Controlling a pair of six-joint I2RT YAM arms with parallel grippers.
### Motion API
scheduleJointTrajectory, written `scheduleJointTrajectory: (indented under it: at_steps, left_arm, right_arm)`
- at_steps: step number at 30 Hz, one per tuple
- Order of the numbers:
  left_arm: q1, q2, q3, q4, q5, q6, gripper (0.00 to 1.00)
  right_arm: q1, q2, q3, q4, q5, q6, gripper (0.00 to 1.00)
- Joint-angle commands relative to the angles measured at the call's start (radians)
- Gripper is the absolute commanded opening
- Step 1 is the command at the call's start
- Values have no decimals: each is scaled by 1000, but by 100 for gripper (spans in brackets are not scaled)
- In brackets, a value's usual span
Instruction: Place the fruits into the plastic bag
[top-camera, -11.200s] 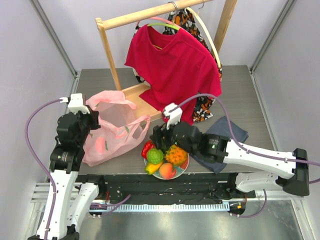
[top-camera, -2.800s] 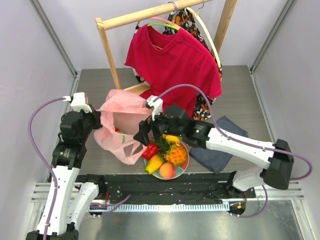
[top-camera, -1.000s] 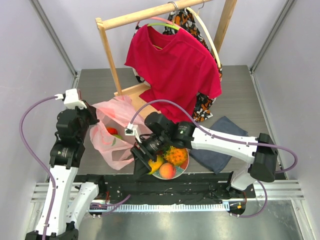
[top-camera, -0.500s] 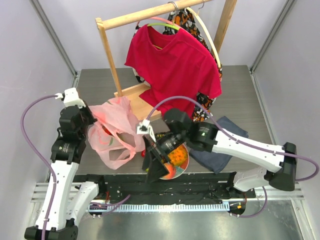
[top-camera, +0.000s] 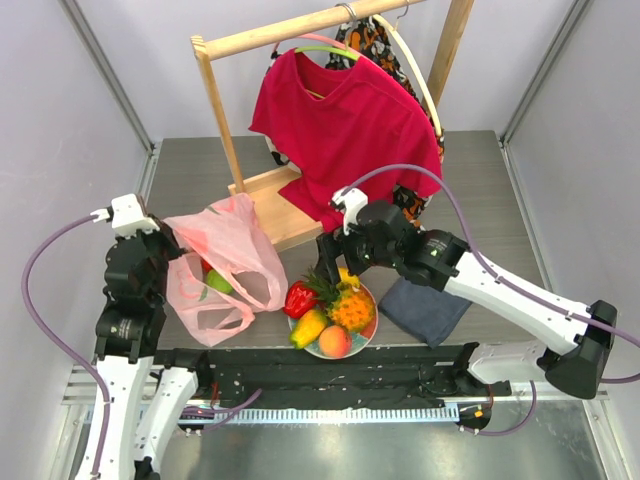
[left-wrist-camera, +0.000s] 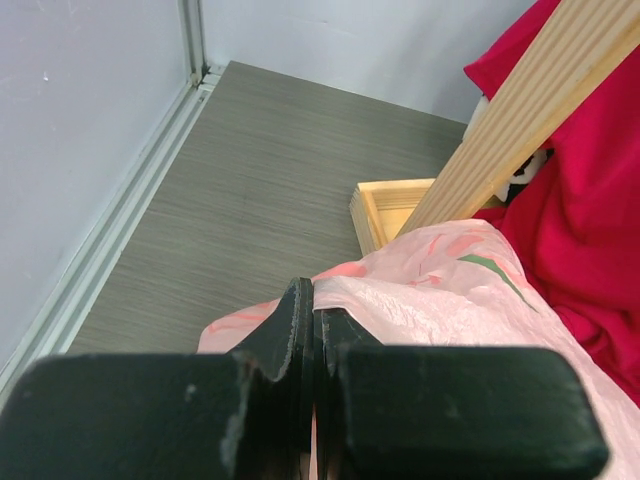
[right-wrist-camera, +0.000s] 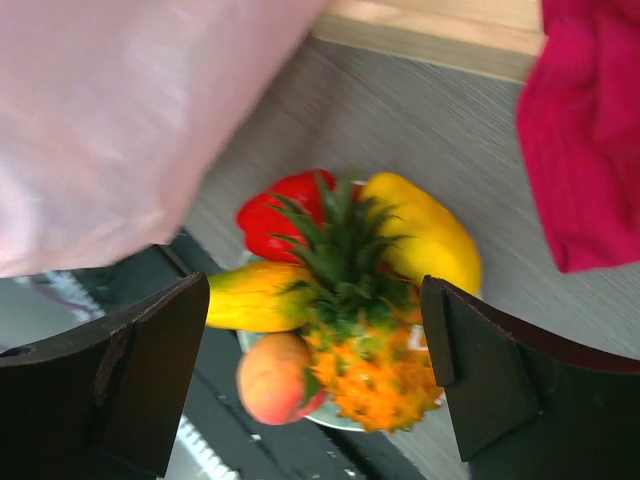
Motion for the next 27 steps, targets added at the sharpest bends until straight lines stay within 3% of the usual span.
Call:
scheduleJointTrajectory:
  at_steps: [1,11,27]
  left_arm:
    - [4,-5,-8,62,16,19,0]
    - [5,6,-4,53,25,13,0]
    - [8,20,1,45,43,11,0]
  right_arm:
    - [7,-18,-112,17,124,-64,95]
    - [13,32,-183,156,44,-121,99]
    - [51,184,-123,176,39,-149,99]
